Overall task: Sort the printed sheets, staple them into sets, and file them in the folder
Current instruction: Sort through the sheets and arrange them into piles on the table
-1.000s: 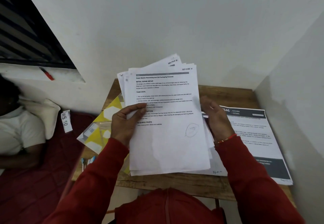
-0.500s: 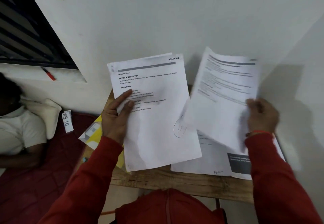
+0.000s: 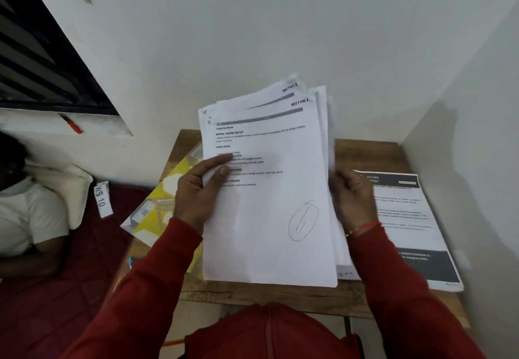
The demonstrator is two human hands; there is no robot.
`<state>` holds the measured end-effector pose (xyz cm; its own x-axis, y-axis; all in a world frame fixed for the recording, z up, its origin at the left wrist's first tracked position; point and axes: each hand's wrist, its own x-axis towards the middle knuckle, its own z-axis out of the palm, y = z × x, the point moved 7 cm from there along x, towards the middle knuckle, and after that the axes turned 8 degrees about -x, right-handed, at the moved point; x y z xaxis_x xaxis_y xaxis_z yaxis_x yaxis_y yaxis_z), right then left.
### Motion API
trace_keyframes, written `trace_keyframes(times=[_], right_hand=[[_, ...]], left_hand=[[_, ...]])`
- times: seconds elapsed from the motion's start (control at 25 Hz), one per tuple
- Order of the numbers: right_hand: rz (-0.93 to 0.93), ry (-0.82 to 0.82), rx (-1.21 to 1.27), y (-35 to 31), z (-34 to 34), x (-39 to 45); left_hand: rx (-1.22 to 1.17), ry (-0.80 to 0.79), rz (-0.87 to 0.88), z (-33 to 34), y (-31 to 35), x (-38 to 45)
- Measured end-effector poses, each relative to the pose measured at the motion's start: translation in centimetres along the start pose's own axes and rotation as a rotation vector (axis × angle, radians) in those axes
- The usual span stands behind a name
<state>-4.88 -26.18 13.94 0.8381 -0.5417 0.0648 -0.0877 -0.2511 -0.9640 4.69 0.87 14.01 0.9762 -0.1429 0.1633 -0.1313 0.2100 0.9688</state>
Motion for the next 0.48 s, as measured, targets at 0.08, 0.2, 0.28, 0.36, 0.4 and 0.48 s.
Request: trace_keyframes(times=[0.08, 0.2, 0.28, 0.36, 0.4, 0.48], right_hand=[[0.029, -0.067, 0.127, -0.5, 1.7, -0.9], [0.162, -0.104, 0.261, 0.5, 2.4, -1.3], [0.186, -0.136, 0.279, 0.8, 2.7, -1.5], [0.214, -0.150, 0.315, 0.9, 2.8, -1.6], [0.258, -0.150, 0.347, 1.0, 2.7, -1.6], [0.330, -0.156, 0.358, 1.3, 2.8, -1.6]], left_hand=[[-0.014, 0.017, -0.063, -0.2, -1.3, -0.4], [-0.081, 0.059, -0.161, -0.6, -2.7, -0.9], [-0.192, 0.053, -0.261, -0.8, -3.6, -1.4], [-0.175, 0.071, -0.276, -1.3, -3.9, -1.7], [-0.134, 0.088, -0.259, -1.6, -3.7, -1.7], [-0.025, 0.136, -0.211, -2.1, -3.3, -1.5]])
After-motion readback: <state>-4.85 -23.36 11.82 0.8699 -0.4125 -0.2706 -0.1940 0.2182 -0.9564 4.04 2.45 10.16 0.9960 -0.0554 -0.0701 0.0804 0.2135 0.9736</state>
